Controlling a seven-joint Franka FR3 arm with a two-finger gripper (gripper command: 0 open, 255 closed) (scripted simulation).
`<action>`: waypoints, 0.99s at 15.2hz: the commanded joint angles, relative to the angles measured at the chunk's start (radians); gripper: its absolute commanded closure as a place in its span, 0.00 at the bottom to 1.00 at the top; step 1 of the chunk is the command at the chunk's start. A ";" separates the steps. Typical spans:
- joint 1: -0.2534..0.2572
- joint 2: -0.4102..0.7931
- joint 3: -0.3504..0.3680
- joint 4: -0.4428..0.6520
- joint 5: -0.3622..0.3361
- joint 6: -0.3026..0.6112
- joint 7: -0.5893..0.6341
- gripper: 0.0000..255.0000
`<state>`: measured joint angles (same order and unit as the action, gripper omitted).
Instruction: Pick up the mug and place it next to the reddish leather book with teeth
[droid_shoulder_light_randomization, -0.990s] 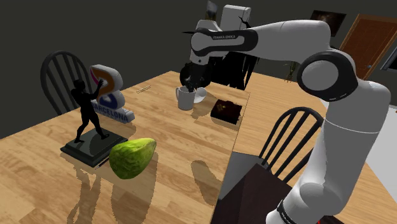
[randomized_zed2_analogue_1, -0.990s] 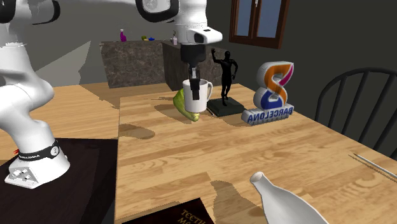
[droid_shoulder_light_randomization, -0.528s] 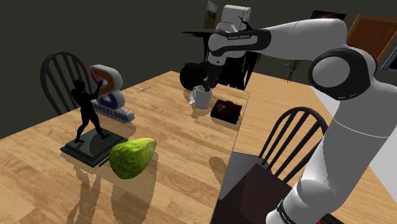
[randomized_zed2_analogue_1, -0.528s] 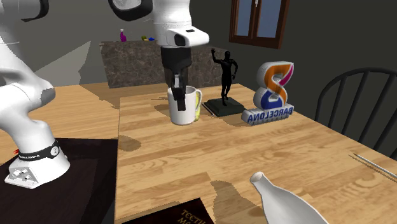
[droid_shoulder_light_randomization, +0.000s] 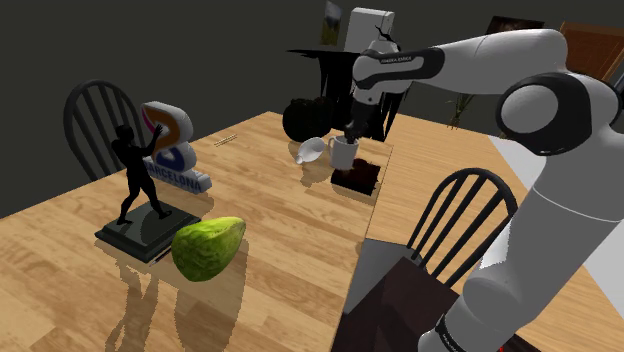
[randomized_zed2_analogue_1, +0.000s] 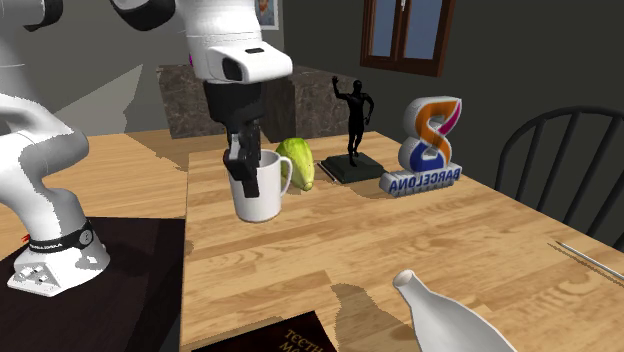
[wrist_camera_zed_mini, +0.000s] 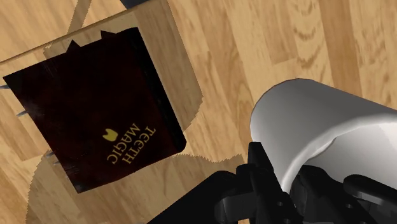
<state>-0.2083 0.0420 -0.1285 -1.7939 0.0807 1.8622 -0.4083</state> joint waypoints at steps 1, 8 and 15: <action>-0.006 0.000 -0.006 -0.020 0.001 0.019 -0.016 1.00; -0.006 0.013 -0.005 -0.098 0.006 0.110 -0.023 1.00; -0.006 0.037 -0.005 -0.164 0.013 0.199 -0.033 1.00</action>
<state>-0.2143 0.0775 -0.1332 -1.9455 0.0930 2.0467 -0.4396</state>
